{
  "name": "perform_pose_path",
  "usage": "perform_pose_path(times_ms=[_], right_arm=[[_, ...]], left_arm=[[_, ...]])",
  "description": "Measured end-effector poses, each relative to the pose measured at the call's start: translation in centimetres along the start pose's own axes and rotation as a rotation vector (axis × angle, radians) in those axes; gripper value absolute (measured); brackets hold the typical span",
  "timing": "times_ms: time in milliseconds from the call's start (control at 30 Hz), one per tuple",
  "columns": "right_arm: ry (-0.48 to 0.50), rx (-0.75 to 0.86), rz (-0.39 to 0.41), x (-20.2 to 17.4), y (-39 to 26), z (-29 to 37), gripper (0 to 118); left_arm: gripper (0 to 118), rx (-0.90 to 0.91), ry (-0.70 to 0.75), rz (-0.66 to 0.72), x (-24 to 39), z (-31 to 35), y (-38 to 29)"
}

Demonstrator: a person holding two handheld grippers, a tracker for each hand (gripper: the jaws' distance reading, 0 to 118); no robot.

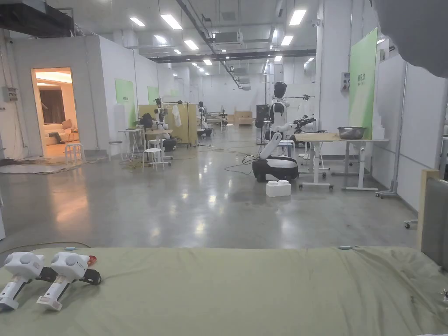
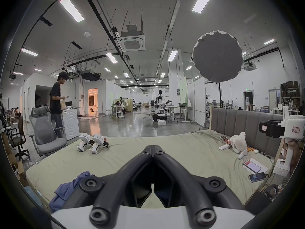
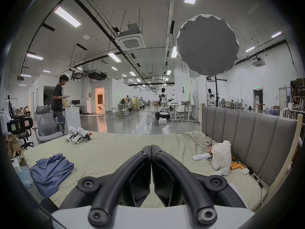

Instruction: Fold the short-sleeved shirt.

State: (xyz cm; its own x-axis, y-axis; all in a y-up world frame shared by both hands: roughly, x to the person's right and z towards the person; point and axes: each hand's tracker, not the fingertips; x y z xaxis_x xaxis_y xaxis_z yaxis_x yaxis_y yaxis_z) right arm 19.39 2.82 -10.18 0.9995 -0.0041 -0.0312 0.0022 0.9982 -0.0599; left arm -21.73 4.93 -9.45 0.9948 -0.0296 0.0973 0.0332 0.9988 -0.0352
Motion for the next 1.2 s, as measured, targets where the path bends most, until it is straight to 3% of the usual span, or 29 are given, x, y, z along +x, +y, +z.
perform_pose_path(times_ms=[1167, 1200], right_arm=[[0.028, -0.042, -0.028, -0.1, -1.0, -0.3, 0], [0.031, -0.048, -0.029, -0.1, -1.2, -0.4, 0]], left_arm=[[0, -0.042, 0.017, 0.069, -3.1, 0.5, -1.0], [8, -0.057, 0.034, 0.111, -3.7, 0.5, -1.2]])
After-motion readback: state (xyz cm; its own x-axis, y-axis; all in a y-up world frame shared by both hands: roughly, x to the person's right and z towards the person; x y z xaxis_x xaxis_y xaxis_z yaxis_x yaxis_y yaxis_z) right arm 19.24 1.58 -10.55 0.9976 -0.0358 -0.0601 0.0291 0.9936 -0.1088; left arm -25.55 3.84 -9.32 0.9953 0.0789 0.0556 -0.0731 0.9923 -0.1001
